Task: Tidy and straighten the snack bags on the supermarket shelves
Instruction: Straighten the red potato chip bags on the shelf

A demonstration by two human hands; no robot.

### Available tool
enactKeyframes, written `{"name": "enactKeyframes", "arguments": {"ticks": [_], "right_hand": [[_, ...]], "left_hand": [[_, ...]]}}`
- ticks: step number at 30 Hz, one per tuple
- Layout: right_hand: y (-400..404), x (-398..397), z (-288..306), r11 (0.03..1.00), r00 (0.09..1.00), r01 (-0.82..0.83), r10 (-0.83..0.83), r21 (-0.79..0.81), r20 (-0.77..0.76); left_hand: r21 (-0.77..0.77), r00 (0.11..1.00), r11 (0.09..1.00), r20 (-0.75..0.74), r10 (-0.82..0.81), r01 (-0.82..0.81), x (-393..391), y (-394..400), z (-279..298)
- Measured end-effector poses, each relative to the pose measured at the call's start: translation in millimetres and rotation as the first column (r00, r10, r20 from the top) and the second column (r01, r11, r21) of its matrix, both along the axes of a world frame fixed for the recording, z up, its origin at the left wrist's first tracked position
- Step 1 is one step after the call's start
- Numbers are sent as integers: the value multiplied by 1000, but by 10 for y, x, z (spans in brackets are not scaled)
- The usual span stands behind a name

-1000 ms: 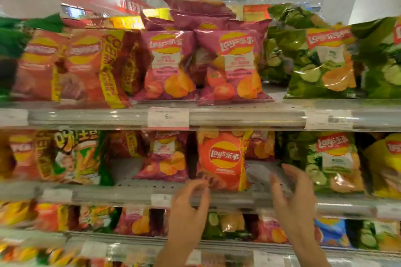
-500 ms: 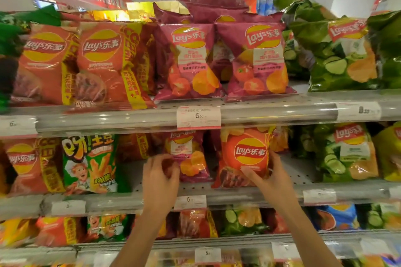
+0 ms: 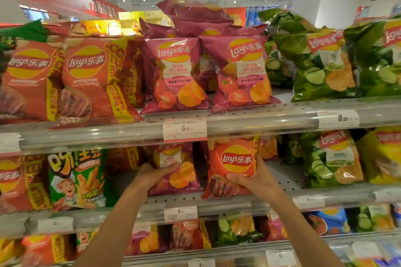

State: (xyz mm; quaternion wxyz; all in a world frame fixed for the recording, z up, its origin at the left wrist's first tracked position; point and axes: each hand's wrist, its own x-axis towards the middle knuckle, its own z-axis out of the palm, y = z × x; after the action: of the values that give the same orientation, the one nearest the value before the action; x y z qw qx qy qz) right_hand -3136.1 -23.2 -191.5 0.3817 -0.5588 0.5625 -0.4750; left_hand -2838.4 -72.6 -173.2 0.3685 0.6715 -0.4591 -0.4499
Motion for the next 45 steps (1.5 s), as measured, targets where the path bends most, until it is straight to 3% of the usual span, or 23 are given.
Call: {"name": "enactKeyframes", "arguments": {"ticks": [7,18,25,35,45], "right_hand": [[10,50,-11,1000,998,-1,0,14,66],[146,-107,155,997,983,79,-75,-20,167],[505,-599,74,978,956,207,-205,11,210],[949,-1060,-54,929,898,370,-367,34,242],[1016,-1030,-60,958,923,279,-288,71,254]], "left_hand": [[36,995,999,-97,-20,23,88,89,2],[-281,987,957,-156,26,-69,-68,328,-107],[-387,975,922,-202,-91,6,-596,399,-74],[-385,954,920,-240,-180,77,-1609,385,-172],[-311,974,938,-107,-197,155,-1680,246,-300]]}}
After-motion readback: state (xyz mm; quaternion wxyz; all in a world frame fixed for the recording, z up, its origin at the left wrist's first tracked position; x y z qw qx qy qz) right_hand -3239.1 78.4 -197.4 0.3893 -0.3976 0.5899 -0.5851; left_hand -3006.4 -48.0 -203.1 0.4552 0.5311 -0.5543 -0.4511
